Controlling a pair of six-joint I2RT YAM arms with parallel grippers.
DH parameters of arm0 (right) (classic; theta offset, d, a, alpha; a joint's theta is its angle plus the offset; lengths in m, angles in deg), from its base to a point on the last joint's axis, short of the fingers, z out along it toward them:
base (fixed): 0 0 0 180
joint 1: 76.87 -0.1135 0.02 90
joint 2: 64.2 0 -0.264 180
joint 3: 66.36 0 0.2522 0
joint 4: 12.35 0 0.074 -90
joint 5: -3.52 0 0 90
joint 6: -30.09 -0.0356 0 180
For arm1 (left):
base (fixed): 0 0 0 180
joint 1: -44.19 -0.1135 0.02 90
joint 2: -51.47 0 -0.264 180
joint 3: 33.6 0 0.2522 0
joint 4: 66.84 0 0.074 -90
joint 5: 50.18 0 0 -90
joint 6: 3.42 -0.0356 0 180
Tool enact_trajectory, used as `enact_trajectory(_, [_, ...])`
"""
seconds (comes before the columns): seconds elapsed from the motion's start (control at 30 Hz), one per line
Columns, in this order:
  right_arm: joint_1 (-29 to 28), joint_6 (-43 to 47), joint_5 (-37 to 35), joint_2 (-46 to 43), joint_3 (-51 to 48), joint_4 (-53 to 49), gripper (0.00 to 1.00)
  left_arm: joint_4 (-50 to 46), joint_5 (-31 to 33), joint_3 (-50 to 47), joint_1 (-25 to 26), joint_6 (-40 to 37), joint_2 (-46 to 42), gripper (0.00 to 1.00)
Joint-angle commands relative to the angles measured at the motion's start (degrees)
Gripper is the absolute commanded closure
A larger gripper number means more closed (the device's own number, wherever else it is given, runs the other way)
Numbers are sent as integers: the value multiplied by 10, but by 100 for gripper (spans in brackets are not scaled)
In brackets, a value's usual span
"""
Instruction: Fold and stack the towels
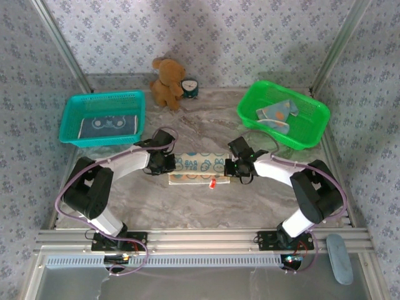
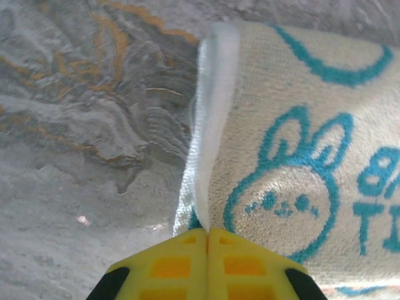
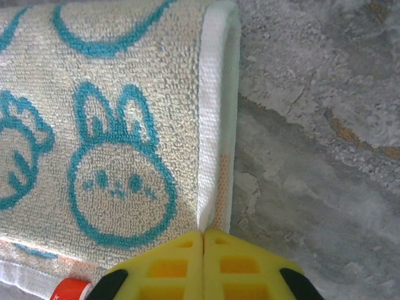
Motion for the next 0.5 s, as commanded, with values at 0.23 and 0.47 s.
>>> enact_trajectory(0.23, [-2, 8, -33, -28, 43, -68, 100, -49, 6, 16, -2, 17, -43, 100])
enact_trajectory(0.47, [1, 18, -32, -41, 69, -104, 100, -105, 11, 49, -2, 32, -72, 100])
